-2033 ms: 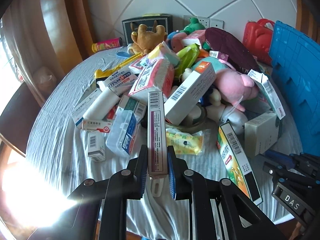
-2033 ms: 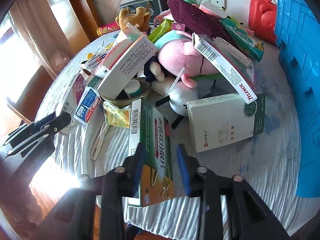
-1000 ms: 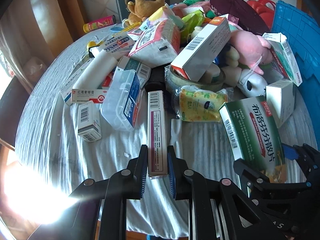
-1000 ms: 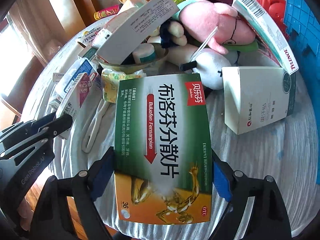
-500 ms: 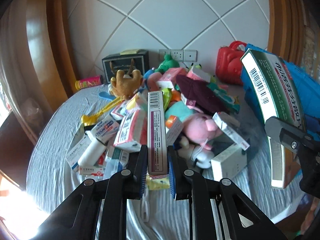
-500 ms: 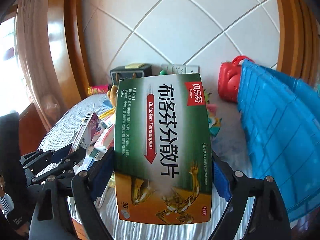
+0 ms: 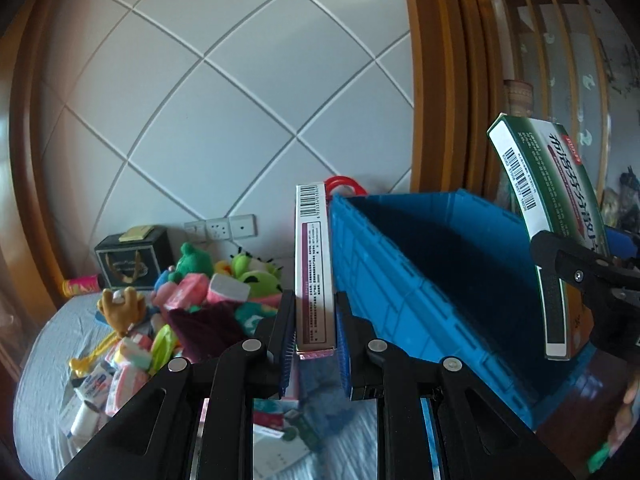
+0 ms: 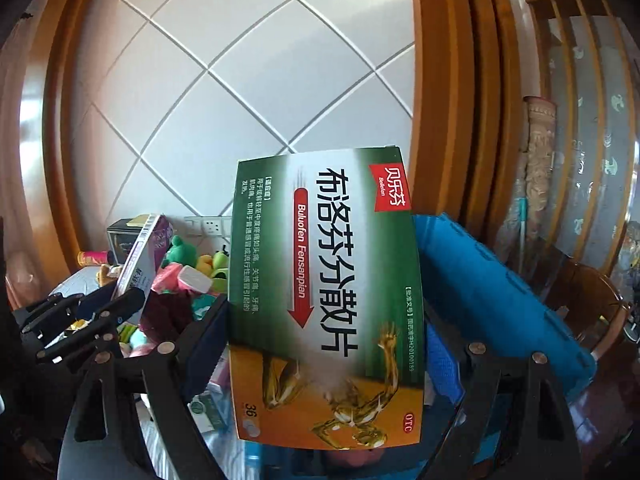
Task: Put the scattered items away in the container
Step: 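Lift the slim white box with the left tool while the right tool lifts the green-and-orange box, then lower both boxes into the blue crate and open both tools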
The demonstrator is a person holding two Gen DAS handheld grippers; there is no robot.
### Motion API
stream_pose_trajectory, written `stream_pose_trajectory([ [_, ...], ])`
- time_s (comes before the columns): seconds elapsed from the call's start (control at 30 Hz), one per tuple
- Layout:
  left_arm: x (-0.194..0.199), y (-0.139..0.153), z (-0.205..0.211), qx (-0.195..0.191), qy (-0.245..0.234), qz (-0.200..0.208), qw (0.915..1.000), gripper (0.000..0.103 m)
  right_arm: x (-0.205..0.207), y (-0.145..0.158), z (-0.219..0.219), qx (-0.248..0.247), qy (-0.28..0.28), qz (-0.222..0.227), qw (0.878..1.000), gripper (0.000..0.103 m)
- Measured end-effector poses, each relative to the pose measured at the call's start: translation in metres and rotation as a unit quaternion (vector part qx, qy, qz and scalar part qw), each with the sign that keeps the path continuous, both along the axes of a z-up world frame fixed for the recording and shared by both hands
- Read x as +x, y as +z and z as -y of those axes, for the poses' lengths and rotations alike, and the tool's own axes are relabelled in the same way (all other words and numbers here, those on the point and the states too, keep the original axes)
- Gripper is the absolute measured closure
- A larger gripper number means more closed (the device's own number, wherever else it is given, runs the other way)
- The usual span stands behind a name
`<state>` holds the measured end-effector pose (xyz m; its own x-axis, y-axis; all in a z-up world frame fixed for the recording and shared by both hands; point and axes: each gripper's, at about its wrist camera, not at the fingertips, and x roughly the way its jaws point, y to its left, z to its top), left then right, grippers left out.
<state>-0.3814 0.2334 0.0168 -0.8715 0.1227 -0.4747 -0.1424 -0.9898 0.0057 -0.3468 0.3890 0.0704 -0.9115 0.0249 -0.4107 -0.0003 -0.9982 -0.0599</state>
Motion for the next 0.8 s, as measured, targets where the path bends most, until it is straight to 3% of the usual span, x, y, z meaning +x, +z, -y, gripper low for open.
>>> stream_pose_trajectory([
  [0.17,-0.022,0.016,-0.087,0.002,-0.032,0.016,0.9994,0.085,-0.015,-0.009,-0.082,0.003,-0.033,0.04,0.999,0.016],
  [0.37,-0.049,-0.017,-0.165,-0.038,-0.053,0.118,0.9908,0.085,-0.04,-0.051,-0.155,-0.005,-0.074,0.136,0.988,0.016],
  [0.57,-0.066,-0.049,-0.198,-0.061,-0.056,0.194,0.9775,0.085,-0.058,-0.079,-0.178,0.004,-0.071,0.199,0.977,0.016],
  [0.8,-0.067,-0.051,-0.21,-0.061,-0.063,0.209,0.9739,0.085,-0.068,-0.094,-0.187,0.018,-0.073,0.232,0.97,0.016],
])
